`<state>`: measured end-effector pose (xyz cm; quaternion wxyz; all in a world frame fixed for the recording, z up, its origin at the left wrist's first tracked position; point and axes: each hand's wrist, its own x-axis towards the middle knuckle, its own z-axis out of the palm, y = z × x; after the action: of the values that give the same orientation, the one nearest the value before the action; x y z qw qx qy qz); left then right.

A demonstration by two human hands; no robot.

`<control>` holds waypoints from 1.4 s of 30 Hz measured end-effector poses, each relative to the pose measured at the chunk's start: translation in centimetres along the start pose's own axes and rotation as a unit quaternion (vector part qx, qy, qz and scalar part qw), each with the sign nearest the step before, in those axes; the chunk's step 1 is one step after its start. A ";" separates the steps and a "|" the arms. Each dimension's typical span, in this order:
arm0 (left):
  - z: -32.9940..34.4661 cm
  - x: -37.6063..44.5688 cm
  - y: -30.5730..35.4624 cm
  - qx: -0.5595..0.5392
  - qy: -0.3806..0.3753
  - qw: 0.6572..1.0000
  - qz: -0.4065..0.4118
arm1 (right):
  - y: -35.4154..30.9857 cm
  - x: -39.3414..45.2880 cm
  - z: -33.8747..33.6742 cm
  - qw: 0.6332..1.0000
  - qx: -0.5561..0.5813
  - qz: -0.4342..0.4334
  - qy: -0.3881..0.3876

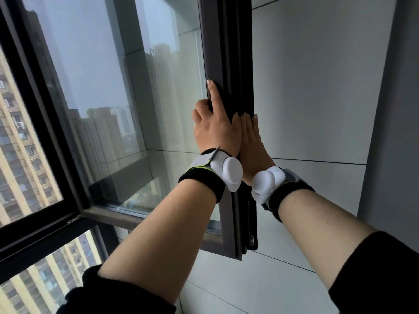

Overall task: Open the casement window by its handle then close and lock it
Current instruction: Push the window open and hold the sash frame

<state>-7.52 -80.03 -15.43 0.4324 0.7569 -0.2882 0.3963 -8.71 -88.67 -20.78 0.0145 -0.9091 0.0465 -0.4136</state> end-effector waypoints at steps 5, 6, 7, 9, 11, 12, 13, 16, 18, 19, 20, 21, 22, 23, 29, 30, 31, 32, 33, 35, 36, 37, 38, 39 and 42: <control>0.8 0.2 0.0 -0.001 0.019 1.000 0.007 | 0.5 0.0 -0.5 1.000 0.019 -0.020 0.002; 1.0 0.3 0.0 0.002 0.020 1.000 0.008 | 0.6 0.1 -0.4 0.999 0.011 -0.029 0.008; 1.3 0.3 0.0 0.004 0.022 1.000 0.008 | 0.8 0.2 -0.3 0.999 0.004 -0.035 0.008; 1.9 0.4 0.1 0.005 0.031 0.999 0.001 | 1.5 0.5 0.1 0.999 0.008 -0.037 0.000; 2.3 0.5 0.0 0.009 0.044 0.999 -0.006 | 1.9 0.8 0.6 0.999 0.014 -0.040 -0.003; 2.5 0.5 0.1 0.013 0.049 0.999 -0.008 | 2.0 0.8 0.8 0.999 0.014 -0.043 0.000; 2.7 0.4 0.1 0.017 0.054 0.998 -0.011 | 2.1 0.9 1.1 0.999 0.013 -0.044 0.004; 3.0 0.5 0.0 0.023 0.062 0.998 -0.012 | 2.4 1.0 1.9 0.999 0.013 -0.047 0.022; 3.2 0.4 0.0 0.030 0.070 0.997 -0.013 | 2.7 1.1 2.2 0.998 0.025 -0.056 0.027; 3.3 0.4 0.0 0.035 0.076 0.996 -0.014 | 2.9 1.0 2.3 0.997 0.030 -0.062 0.030; 3.4 0.3 0.1 0.040 0.085 0.996 -0.015 | 3.1 0.9 2.3 0.996 0.039 -0.070 0.034; 3.6 0.2 0.2 0.044 0.092 0.995 -0.019 | 3.4 0.8 2.2 0.995 0.052 -0.075 0.036; 3.5 0.2 0.1 0.043 0.093 0.995 -0.021 | 3.3 0.7 1.9 0.994 0.064 -0.075 0.040; 3.5 0.2 0.2 0.044 0.094 0.994 -0.023 | 3.3 0.5 1.6 0.993 0.083 -0.073 0.044; 3.2 -0.2 0.7 0.066 0.088 0.993 -0.038 | 3.6 0.0 0.4 0.988 0.122 -0.080 0.058; 3.1 -0.3 0.8 0.071 0.091 0.993 -0.039 | 3.7 -0.2 0.3 0.987 0.125 -0.079 0.063; 3.0 -0.4 0.9 0.074 0.094 0.992 -0.041 | 3.8 -0.4 0.2 0.987 0.126 -0.078 0.064; 2.9 -0.4 1.0 0.076 0.095 0.992 -0.042 | 3.9 -0.5 0.0 0.987 0.124 -0.077 0.062; 2.9 -0.5 1.1 0.076 0.095 0.992 -0.046 | 4.0 -0.6 -0.1 0.988 0.120 -0.079 0.059; 2.5 -0.7 1.3 0.080 0.095 0.991 -0.056 | 4.0 -0.9 -0.5 0.989 0.113 -0.085 0.052; 2.6 -0.6 1.3 0.076 0.092 0.991 -0.061 | 3.9 -0.9 -0.6 0.989 0.108 -0.082 0.054; 2.4 -0.6 1.4 0.077 0.090 0.991 -0.066 | 3.9 -1.0 -0.7 0.989 0.109 -0.080 0.058; 2.2 -0.7 1.5 0.080 0.089 0.990 -0.069 | 3.8 -1.1 -0.8 0.989 0.108 -0.079 0.059; 2.0 -0.8 1.8 0.085 0.086 0.990 -0.073 | 3.8 -1.2 -1.0 0.990 0.102 -0.081 0.057; 1.4 -1.1 2.4 0.094 0.067 0.990 -0.081 | 4.2 -1.4 -1.1 0.991 0.071 -0.090 0.067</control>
<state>-9.45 -82.31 -15.76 0.4078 0.7868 -0.1580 0.4354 -10.78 -92.68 -21.37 0.0384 -0.8766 -0.0639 -0.4753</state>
